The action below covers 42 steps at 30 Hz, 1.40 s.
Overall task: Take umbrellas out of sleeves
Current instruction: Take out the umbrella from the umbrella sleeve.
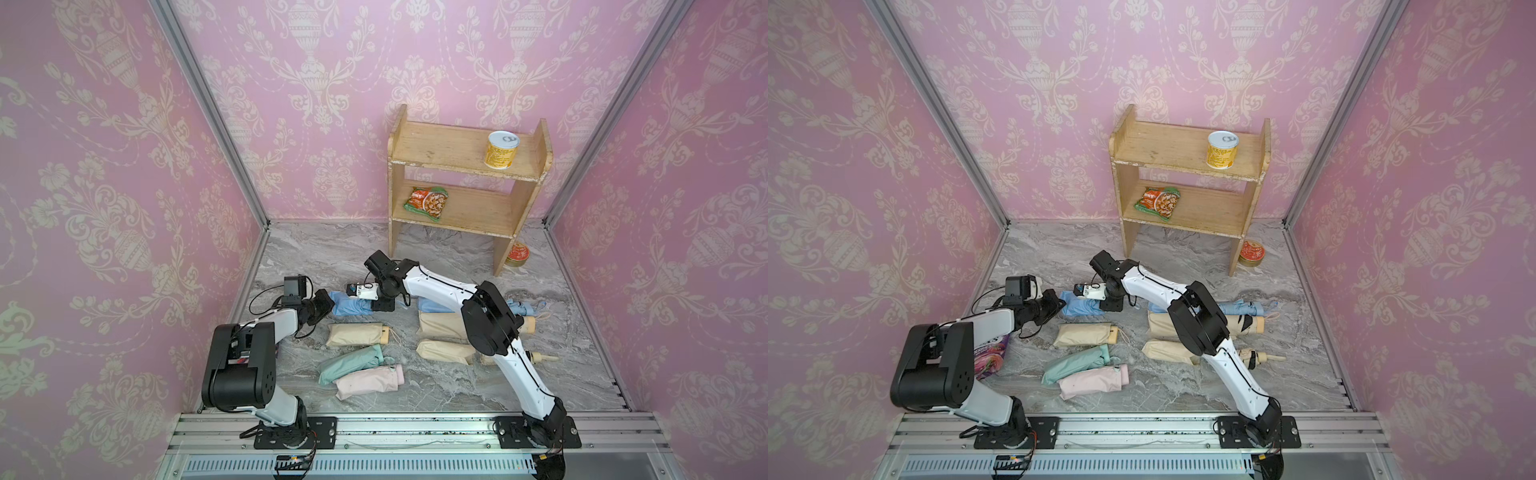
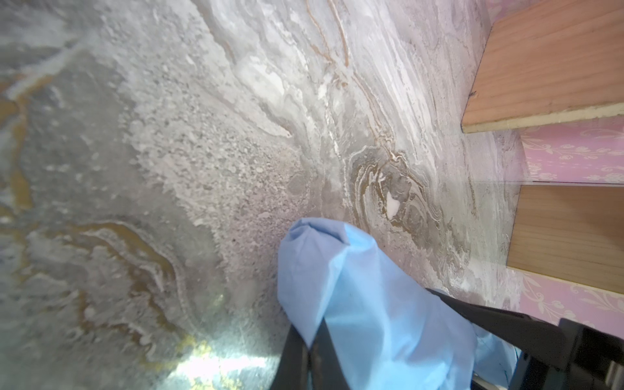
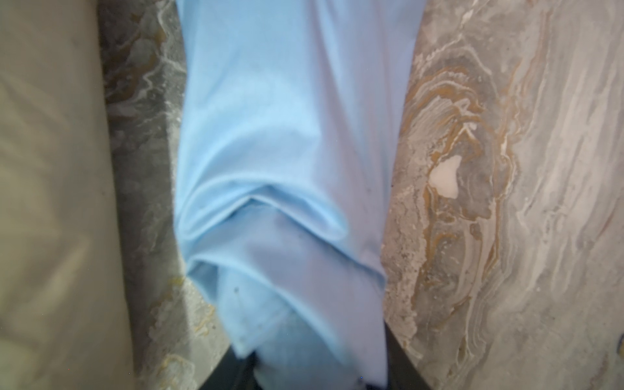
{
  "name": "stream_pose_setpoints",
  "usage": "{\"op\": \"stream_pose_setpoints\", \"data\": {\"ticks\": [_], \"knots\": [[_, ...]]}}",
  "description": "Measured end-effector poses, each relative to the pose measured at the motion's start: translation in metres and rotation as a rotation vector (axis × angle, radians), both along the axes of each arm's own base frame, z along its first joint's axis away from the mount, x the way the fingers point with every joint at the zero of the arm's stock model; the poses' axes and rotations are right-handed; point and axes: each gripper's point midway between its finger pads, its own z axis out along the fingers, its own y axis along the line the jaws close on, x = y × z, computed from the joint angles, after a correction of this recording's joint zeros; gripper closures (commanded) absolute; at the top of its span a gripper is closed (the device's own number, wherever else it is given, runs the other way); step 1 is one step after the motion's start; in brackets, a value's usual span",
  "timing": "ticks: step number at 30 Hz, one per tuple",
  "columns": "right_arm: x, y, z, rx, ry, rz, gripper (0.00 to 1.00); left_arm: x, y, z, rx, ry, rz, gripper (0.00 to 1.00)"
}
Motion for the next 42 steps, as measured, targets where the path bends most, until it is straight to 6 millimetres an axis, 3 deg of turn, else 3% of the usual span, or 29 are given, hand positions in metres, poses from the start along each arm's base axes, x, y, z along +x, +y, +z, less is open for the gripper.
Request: {"op": "stream_pose_setpoints", "data": {"ticks": [23, 38, 42], "knots": [[-0.001, 0.005, 0.008, 0.046, 0.026, 0.024, 0.67, -0.007, 0.016, 0.021, 0.116, -0.010, 0.020, 1.00], [-0.001, 0.002, 0.008, 0.083, 0.041, 0.029, 0.65, -0.007, 0.022, 0.017, 0.124, 0.021, 0.028, 1.00], [0.000, 0.002, 0.008, 0.093, 0.049, 0.029, 0.59, -0.007, 0.022, 0.017, 0.129, 0.025, 0.022, 1.00]]}}
